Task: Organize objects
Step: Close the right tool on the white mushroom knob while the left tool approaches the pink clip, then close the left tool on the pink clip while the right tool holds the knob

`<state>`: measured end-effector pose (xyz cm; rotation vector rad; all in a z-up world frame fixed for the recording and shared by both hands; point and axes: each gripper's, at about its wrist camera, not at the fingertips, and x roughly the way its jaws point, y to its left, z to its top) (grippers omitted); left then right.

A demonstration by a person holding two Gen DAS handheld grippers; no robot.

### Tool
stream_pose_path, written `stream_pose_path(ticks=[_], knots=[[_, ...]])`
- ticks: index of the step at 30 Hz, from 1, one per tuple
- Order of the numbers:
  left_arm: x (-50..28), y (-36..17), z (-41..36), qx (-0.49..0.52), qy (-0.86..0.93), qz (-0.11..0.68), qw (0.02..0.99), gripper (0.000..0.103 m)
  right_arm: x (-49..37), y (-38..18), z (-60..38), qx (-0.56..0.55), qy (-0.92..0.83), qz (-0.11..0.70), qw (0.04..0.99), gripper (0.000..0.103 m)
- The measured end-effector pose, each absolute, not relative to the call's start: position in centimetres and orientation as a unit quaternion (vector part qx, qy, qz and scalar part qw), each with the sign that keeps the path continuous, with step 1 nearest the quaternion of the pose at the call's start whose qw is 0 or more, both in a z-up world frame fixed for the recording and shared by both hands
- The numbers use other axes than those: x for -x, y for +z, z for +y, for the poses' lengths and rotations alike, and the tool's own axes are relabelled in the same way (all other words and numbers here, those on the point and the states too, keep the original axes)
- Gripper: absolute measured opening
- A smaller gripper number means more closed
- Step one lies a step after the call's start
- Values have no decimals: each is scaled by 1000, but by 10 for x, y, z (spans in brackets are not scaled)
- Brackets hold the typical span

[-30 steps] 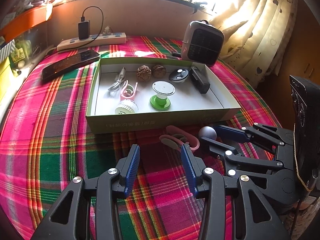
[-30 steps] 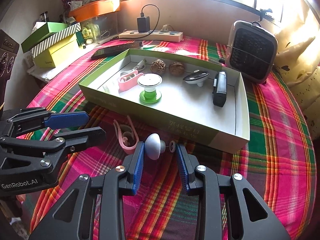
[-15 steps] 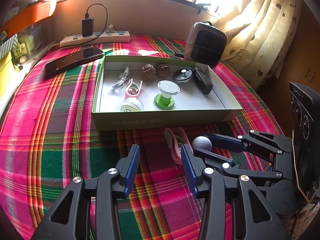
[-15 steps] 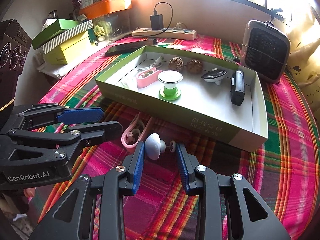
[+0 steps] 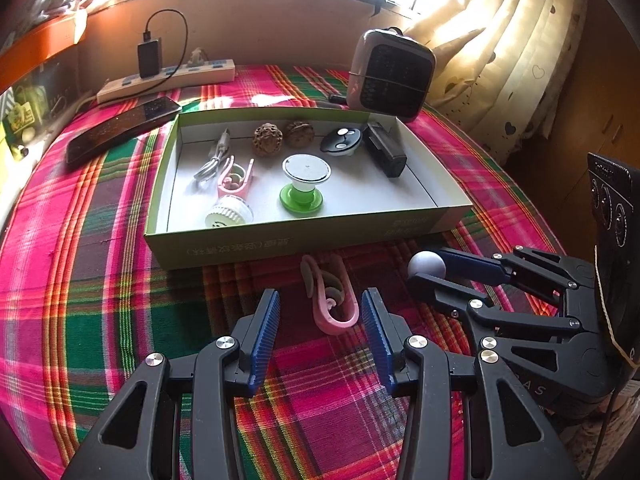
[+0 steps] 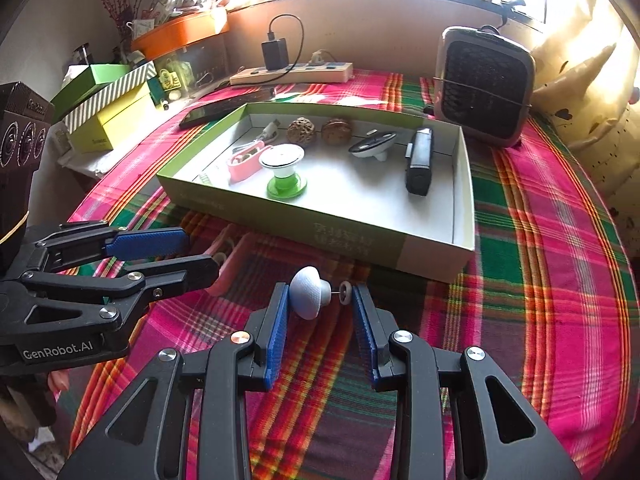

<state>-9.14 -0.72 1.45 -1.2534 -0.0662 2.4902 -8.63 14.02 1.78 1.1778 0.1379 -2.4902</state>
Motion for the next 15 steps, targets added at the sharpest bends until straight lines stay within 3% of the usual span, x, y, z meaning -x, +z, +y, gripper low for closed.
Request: stream_pose_path(ticks=[15], knots=[[99, 6, 9, 441, 885, 18, 146, 41, 88, 16, 148, -419, -888, 42, 186, 33]])
